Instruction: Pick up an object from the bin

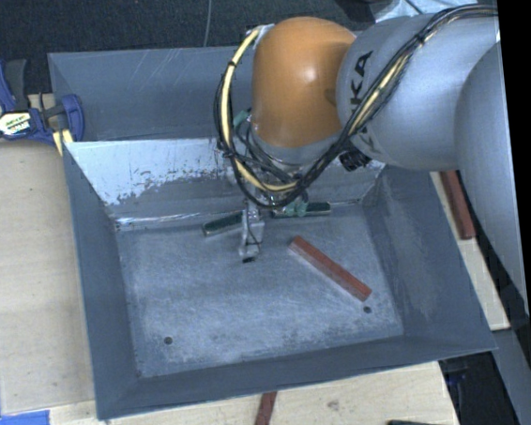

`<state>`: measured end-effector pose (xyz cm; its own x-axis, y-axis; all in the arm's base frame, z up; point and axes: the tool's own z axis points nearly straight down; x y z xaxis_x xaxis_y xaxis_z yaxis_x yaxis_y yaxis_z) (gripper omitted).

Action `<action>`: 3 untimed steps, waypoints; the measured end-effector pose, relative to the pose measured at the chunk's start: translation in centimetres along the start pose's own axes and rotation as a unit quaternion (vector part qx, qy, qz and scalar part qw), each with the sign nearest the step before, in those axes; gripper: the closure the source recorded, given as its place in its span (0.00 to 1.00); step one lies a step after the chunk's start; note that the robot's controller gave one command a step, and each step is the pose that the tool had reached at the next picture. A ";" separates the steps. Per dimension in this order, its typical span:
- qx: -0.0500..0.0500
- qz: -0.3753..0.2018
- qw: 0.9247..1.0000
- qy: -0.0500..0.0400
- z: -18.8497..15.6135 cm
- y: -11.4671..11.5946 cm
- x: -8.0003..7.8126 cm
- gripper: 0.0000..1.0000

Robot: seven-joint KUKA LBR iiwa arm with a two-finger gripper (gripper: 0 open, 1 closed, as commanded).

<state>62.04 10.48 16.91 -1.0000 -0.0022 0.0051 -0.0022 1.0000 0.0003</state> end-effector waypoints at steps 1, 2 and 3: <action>0.000 0.001 1.000 -0.004 -0.5 0.0 -0.2 0.00; -0.001 0.032 0.999 -0.006 7.3 -0.8 -0.8 0.00; 0.000 0.039 0.999 -0.003 9.8 -0.8 -0.2 0.00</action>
Offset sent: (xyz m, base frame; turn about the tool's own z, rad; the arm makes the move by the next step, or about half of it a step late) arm 0.0064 -0.0100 -0.0991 0.0835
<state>62.15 9.69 7.11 -0.9971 0.0763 0.0000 0.0763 0.9971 0.0007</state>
